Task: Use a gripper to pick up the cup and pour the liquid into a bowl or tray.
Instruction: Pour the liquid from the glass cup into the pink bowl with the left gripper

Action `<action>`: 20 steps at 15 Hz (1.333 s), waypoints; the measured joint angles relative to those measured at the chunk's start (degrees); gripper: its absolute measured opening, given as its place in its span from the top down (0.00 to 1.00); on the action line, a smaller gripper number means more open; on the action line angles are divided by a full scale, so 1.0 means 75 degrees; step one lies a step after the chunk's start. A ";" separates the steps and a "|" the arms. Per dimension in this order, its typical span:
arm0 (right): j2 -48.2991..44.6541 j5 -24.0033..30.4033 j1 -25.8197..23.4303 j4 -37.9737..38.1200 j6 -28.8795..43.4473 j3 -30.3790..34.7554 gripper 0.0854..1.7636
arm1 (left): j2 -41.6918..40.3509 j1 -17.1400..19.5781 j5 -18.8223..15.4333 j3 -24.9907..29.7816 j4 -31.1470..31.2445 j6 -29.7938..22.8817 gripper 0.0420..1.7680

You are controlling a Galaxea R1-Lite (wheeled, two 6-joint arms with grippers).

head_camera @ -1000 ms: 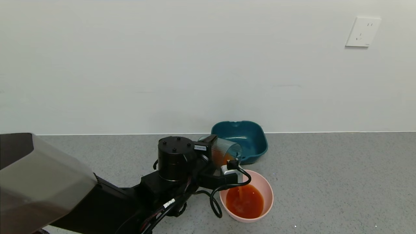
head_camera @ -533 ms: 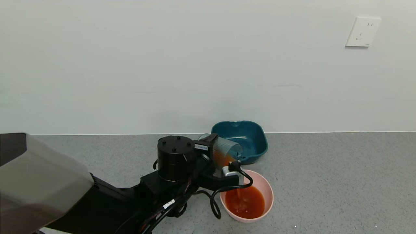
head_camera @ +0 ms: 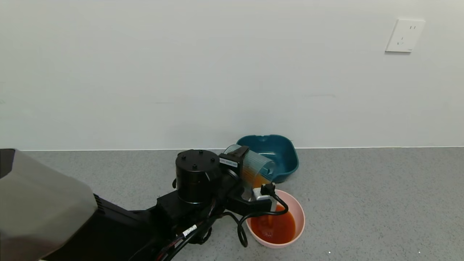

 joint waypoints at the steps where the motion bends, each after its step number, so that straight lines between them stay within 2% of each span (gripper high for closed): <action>1: 0.0000 0.0000 0.0000 0.0000 0.0000 0.0000 0.03 | -0.0003 -0.0021 0.0000 -0.0020 -0.0003 0.0096 0.29; 11: 0.0000 0.0007 0.0000 0.0000 0.0000 0.0000 0.03 | -0.0021 -0.0102 -0.0018 -0.0047 -0.0125 0.1063 0.29; 20: 0.0000 0.0003 0.0000 0.0000 0.0000 0.0000 0.03 | -0.0028 -0.0143 -0.0003 0.0018 -0.0291 0.1224 0.29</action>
